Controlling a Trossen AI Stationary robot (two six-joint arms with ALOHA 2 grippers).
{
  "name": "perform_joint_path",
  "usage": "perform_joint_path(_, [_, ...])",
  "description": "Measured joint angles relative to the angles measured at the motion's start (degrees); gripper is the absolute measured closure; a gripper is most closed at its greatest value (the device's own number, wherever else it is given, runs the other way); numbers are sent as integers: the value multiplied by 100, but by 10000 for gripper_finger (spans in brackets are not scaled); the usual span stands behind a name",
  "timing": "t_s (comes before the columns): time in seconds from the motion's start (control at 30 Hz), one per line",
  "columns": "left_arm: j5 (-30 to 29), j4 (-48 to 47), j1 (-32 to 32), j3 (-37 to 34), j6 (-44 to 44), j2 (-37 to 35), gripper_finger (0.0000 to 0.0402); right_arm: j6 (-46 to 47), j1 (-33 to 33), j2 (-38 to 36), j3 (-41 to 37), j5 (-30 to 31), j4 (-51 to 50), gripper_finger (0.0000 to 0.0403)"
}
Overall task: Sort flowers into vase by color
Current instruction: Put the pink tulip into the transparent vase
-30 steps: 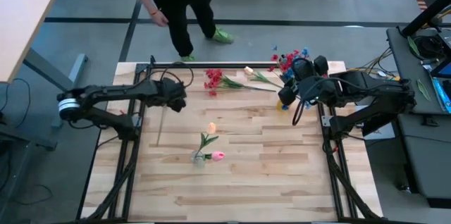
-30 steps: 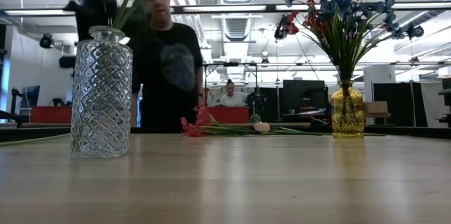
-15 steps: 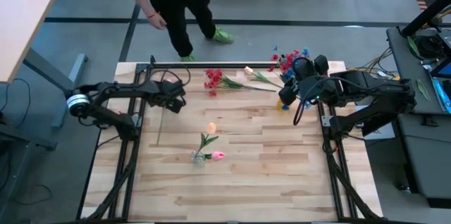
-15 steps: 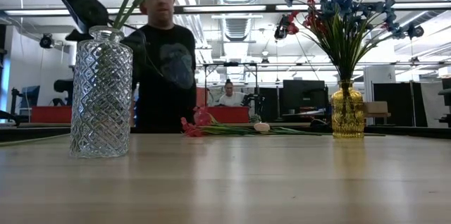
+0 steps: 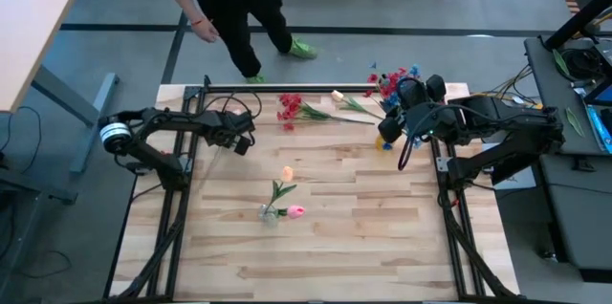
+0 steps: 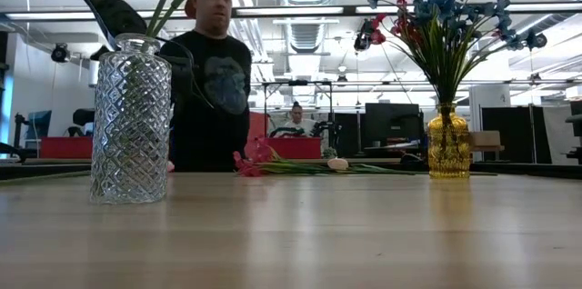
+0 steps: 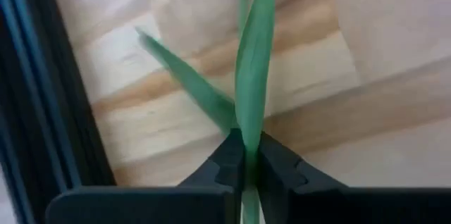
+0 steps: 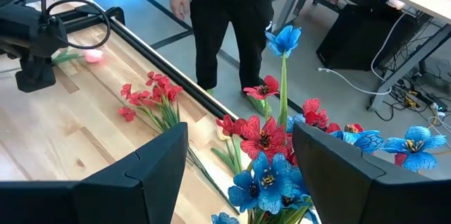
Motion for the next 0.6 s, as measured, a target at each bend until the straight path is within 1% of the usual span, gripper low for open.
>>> perform_joint_path(0.17, [-27,-11,4,-5,0,-266,395,0,0,0,0,0,0,154])
perform_joint_path(0.3, [-29,-13,2,-5,49,-654,399,0,0,0,0,0,0,155])
perform_joint_path(0.47, [-29,-16,-64,22,362,-1484,399,-50,0,0,0,1,3,156])
perform_joint_path(0.6, [-21,71,-308,323,873,-2295,400,-317,0,0,0,0,197,153])
